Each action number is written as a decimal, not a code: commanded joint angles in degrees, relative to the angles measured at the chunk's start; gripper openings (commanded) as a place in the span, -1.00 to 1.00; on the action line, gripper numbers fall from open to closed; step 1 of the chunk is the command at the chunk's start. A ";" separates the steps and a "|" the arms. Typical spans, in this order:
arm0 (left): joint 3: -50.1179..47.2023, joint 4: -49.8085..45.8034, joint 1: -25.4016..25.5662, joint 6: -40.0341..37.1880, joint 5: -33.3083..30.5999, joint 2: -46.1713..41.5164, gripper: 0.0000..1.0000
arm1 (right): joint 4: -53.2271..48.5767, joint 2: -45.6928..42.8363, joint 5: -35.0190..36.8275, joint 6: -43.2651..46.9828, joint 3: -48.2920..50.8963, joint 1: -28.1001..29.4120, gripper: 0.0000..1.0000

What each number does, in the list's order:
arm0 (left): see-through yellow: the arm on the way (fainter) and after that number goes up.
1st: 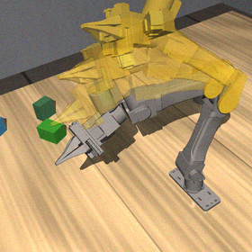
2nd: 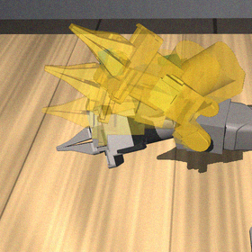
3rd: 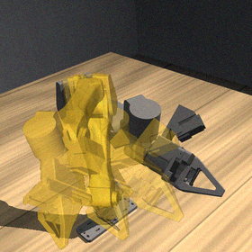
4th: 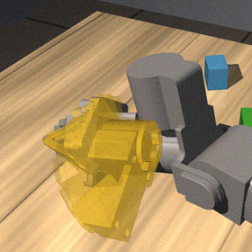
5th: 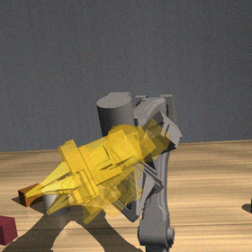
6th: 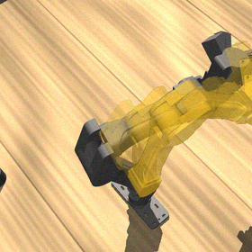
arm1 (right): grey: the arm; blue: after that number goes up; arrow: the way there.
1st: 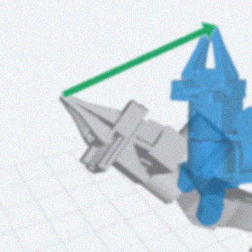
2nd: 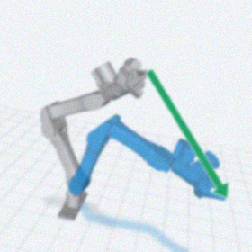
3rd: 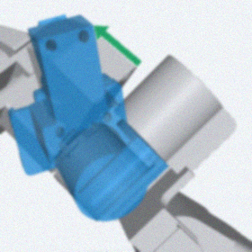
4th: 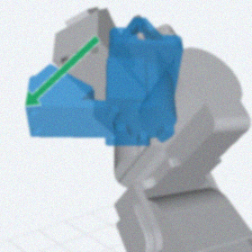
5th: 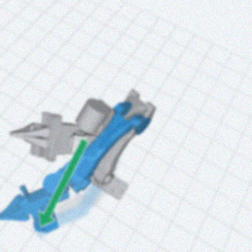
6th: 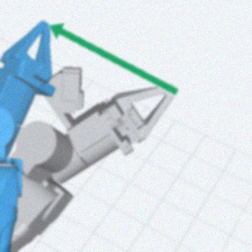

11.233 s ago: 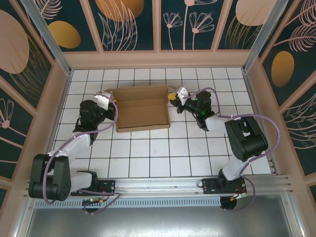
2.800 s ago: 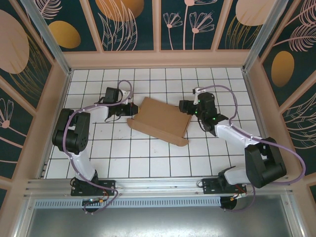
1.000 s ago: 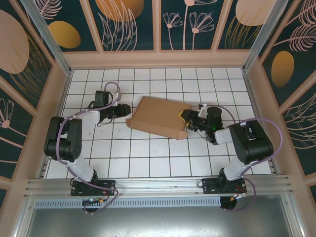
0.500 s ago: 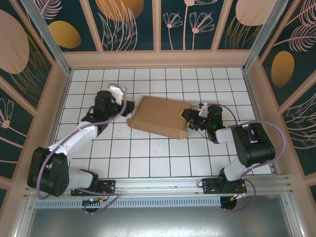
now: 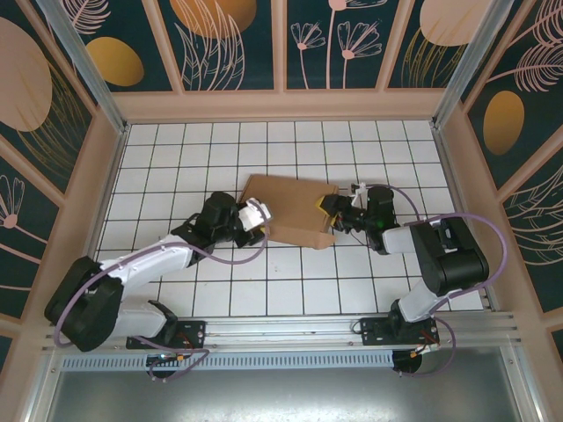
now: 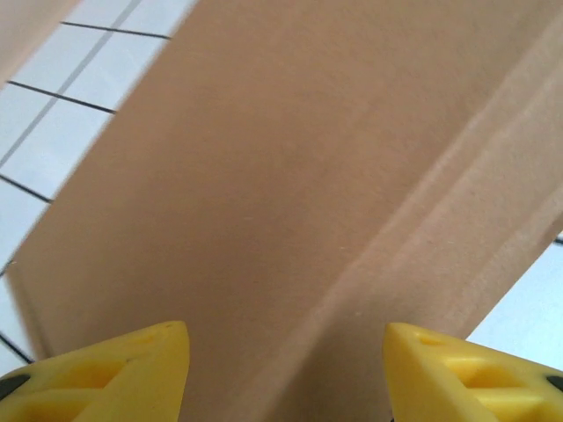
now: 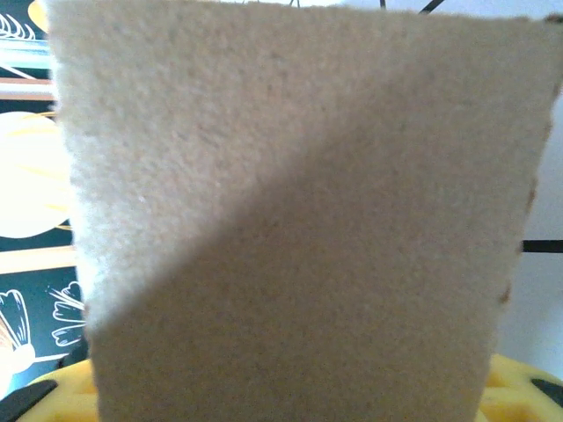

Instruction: Fold the paper box

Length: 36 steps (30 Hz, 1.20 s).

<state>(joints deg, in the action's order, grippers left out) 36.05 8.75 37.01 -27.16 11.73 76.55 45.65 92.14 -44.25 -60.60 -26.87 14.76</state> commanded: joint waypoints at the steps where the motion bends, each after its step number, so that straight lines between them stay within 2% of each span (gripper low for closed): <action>1: 1.32 0.45 1.09 -6.93 -3.19 2.83 0.23 | 2.42 0.92 -2.14 -2.27 -1.47 0.74 -0.02; 6: -1.69 9.76 3.48 -12.11 -12.59 6.01 0.26 | 4.77 -0.10 -2.47 -5.63 -1.00 1.49 -0.02; 10: -5.76 21.11 5.50 -17.99 -19.26 7.16 0.25 | 13.03 0.99 -4.20 -12.96 -0.07 2.47 -0.03; 13: -7.58 27.10 6.33 -20.91 -20.63 7.69 0.25 | 19.51 3.29 -6.19 -18.25 0.11 2.81 -0.04; 21: -8.66 33.74 8.41 -29.35 -23.63 9.38 0.30 | 31.41 6.19 -8.29 -27.63 1.60 3.19 -0.10; 24: -8.21 35.09 9.75 -32.68 -27.34 10.76 0.29 | 30.02 4.71 -8.79 -27.79 1.65 3.24 -0.10; 26: -7.73 35.99 11.19 -35.22 -30.26 11.37 0.27 | 25.62 2.98 -8.95 -25.95 1.44 3.24 -0.10; 31: -8.85 38.46 12.63 -41.08 -31.71 10.47 0.29 | 18.21 -1.70 -8.79 -23.67 1.20 3.26 -0.08; 36: -10.09 40.59 13.04 -44.45 -33.03 9.50 0.33 | 18.07 -4.31 -8.16 -24.92 1.99 3.33 -0.07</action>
<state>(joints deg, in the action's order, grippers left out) 27.11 47.68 49.56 -67.81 -21.37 85.86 59.24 91.46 -42.22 -82.46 -25.32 16.16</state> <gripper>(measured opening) 0.662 0.493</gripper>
